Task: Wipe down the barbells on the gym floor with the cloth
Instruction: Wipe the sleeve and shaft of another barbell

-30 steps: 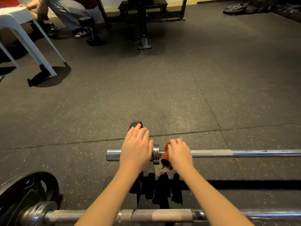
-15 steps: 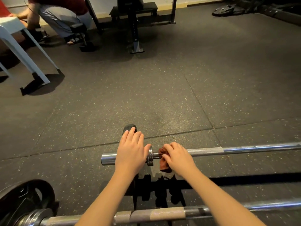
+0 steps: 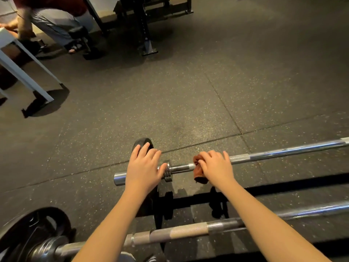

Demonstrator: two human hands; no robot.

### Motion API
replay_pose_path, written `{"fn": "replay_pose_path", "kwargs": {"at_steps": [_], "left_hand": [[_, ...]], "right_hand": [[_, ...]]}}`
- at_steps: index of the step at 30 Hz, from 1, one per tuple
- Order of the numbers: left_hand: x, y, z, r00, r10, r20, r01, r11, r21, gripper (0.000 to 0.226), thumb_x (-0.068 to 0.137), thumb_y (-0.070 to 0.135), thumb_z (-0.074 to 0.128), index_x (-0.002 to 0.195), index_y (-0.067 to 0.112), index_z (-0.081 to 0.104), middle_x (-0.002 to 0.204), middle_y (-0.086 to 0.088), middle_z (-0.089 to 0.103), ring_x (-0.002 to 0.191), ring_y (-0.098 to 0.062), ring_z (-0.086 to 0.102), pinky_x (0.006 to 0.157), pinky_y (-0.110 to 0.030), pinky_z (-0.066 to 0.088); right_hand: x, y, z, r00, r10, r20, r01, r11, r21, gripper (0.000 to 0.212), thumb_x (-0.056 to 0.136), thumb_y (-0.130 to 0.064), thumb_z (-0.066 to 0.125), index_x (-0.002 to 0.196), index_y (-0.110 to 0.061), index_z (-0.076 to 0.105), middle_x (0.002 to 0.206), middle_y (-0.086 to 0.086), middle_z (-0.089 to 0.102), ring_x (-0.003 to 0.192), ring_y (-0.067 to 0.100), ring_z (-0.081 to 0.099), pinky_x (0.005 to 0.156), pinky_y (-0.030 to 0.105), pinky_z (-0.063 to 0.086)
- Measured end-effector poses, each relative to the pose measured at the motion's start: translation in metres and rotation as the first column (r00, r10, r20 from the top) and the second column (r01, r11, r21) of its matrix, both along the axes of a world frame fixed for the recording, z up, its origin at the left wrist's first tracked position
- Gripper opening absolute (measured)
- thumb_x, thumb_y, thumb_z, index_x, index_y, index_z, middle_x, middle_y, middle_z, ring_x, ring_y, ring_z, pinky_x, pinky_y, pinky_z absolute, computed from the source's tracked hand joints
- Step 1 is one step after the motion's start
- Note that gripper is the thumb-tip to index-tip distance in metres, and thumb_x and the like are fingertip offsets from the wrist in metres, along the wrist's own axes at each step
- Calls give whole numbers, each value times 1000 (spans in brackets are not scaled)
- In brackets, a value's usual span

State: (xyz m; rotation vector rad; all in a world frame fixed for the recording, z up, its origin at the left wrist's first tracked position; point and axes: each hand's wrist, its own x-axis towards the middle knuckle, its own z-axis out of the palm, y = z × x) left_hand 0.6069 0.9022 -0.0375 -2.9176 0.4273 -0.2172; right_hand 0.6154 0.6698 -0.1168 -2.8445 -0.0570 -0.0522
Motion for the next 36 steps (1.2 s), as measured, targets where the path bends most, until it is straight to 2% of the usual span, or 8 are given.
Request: {"fn": "replay_pose_path", "kwargs": {"at_steps": [3, 9, 15, 18, 22, 29, 34, 36], "left_hand": [[0, -4, -1, 1000, -10, -9, 10, 1000, 27, 61, 88, 53, 33, 116, 13, 68, 117, -3, 67, 127, -29, 51, 110, -46, 25], [2, -2, 2, 1000, -9, -7, 10, 999, 50, 62, 87, 53, 32, 114, 12, 69, 114, -4, 69, 125, -29, 52, 109, -46, 27], [-3, -8, 5, 999, -14, -31, 17, 996, 83, 60, 90, 52, 31, 113, 11, 70, 113, -6, 69, 124, -30, 53, 109, -48, 28], [-2, -8, 3, 998, -38, -55, 45, 989, 139, 60, 91, 52, 31, 113, 11, 69, 113, -6, 69, 123, -30, 54, 109, -50, 28], [-2, 4, 7, 998, -39, -41, 45, 987, 152, 60, 91, 51, 31, 113, 12, 70, 112, -5, 70, 121, -29, 56, 109, -49, 28], [-5, -4, 7, 996, -77, -38, 80, 992, 93, 60, 91, 52, 30, 115, 13, 69, 113, -4, 69, 119, -27, 57, 109, -49, 28], [9, -4, 5, 994, -89, -63, 93, 993, 78, 61, 90, 52, 29, 116, 12, 68, 110, -4, 69, 115, -26, 58, 109, -49, 27], [10, -3, 4, 993, -100, -64, 105, 991, 84, 62, 90, 52, 27, 115, 13, 68, 109, -3, 69, 113, -26, 58, 109, -49, 26]], "right_hand": [[-15, 33, -4, 989, -143, 47, 134, 980, 149, 21, 93, -26, 58, 111, -16, 61, 113, 8, 58, 110, 31, 51, 106, 47, 33], [-8, 17, 3, 979, 201, 16, -202, 976, 84, 32, 97, -33, 49, 128, -24, 51, 130, 1, 50, 124, 25, 45, 112, 40, 23], [-18, 9, -1, 996, -90, 28, 83, 978, 189, 28, 94, -26, 55, 122, -18, 56, 126, 5, 53, 122, 28, 45, 112, 43, 27], [-25, 48, -2, 999, -39, 8, 36, 964, 265, 32, 89, -12, 60, 120, -14, 55, 131, 10, 48, 130, 34, 37, 114, 44, 25], [-20, 31, 9, 971, 237, -20, -231, 959, 165, 47, 92, -16, 55, 136, -23, 43, 142, 4, 38, 136, 26, 30, 119, 41, 12], [-24, 27, 9, 999, -36, -34, 42, 980, 195, 39, 88, -16, 57, 127, -19, 51, 136, 3, 43, 130, 25, 34, 117, 39, 18], [-10, 30, 10, 977, 207, -52, -198, 969, 148, 40, 93, -18, 53, 133, -21, 49, 136, 2, 45, 128, 25, 38, 116, 39, 21], [-8, 7, 10, 981, 172, -83, -164, 982, 97, 37, 97, -24, 48, 133, -24, 48, 135, 0, 47, 128, 23, 40, 118, 40, 17]]}}
